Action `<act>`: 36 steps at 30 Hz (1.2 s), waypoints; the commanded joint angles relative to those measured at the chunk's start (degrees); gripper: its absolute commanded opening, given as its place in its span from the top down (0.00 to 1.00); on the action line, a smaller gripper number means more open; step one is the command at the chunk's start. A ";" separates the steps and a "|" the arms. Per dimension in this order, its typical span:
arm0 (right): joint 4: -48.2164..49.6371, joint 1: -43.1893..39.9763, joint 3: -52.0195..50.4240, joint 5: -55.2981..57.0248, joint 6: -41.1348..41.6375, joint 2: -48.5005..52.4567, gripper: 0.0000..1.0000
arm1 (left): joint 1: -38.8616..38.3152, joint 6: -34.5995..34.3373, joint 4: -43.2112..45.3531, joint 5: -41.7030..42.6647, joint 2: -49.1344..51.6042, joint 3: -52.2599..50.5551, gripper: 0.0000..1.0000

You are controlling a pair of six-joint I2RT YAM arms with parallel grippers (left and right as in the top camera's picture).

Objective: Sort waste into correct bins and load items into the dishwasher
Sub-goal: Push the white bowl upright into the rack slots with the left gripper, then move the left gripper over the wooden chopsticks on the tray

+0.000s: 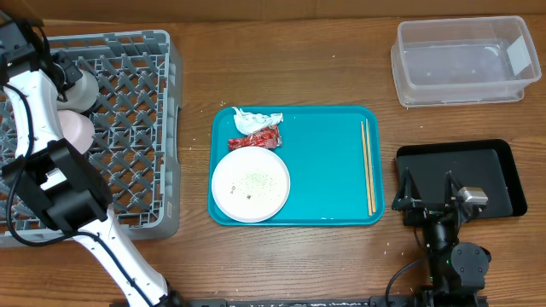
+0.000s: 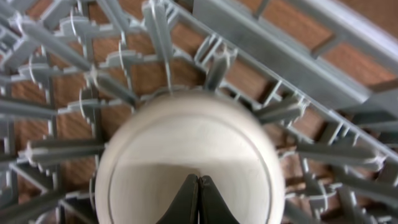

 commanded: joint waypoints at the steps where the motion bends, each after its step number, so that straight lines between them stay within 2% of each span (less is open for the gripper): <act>1: 0.35 -0.15 -0.59 0.57 -0.20 -0.46 0.00 | 0.22 1.29 -2.95 -0.48 -2.27 -0.09 0.96; 5: 0.35 -0.15 -0.59 0.57 -0.20 -0.46 0.00 | 0.22 1.27 -4.68 3.30 -9.20 -0.07 0.96; 6: 0.35 -0.15 -0.59 0.57 -0.20 -0.46 0.00 | 0.20 1.25 -4.70 7.58 -13.46 -0.07 0.96; 8: 0.35 -0.15 -0.59 0.57 -0.20 -0.46 0.00 | 0.20 1.22 -4.70 13.11 -17.94 -0.07 0.88; 9: 0.35 -0.15 -0.59 0.57 -0.20 -0.46 0.00 | 0.20 1.11 -4.70 15.98 -20.52 -0.07 0.77; 12: 0.35 -0.15 -0.59 0.55 -0.20 -0.46 0.00 | 0.20 0.61 -4.26 22.40 -26.58 -0.07 0.77; 13: 0.35 -0.15 -0.59 0.57 -0.20 -0.46 0.00 | 0.20 0.00 -4.13 24.46 -28.61 -0.07 0.71; 14: 0.35 -0.15 -0.59 0.57 -0.20 -0.46 0.00 | 0.20 -0.68 -4.15 26.18 -30.25 -0.07 0.57; 15: 0.35 -0.15 -0.59 0.57 -0.20 -0.46 0.00 | 0.20 -1.27 -4.33 28.09 -31.80 -0.07 0.32; 17: 0.35 -0.15 -0.59 0.57 -0.20 -0.46 0.00 | 0.20 -1.81 -5.31 32.59 -34.77 -0.07 0.08; 18: 0.35 -0.15 -0.59 0.57 -0.20 -0.46 0.00 | 0.20 -2.12 -5.84 35.41 -35.91 -0.07 0.00; 22: 0.35 -0.15 -0.59 0.57 -0.20 -0.46 0.00 | -0.68 -6.08 -10.23 55.43 -38.42 -0.07 0.00; 25: 0.35 -0.15 -0.59 0.55 -0.20 -0.46 0.00 | -3.61 -5.97 -15.21 62.05 -37.90 -0.09 0.00; 27: 0.35 -0.15 -0.59 0.57 -0.20 -0.46 0.00 | -6.88 -4.94 -20.48 62.25 -37.51 -0.09 0.00; 31: 0.35 -0.15 -0.59 0.57 -0.20 -0.46 0.00 | -16.68 3.10 -29.73 61.09 -36.13 -0.09 0.00; 34: 0.35 -0.15 -0.59 0.57 -0.20 -0.46 0.00 | -26.25 5.86 -33.22 57.31 -34.21 -0.09 0.00; 36: 0.35 -0.15 -0.59 0.57 -0.20 -0.46 0.00 | -33.14 5.20 -33.97 50.97 -32.41 -0.09 0.00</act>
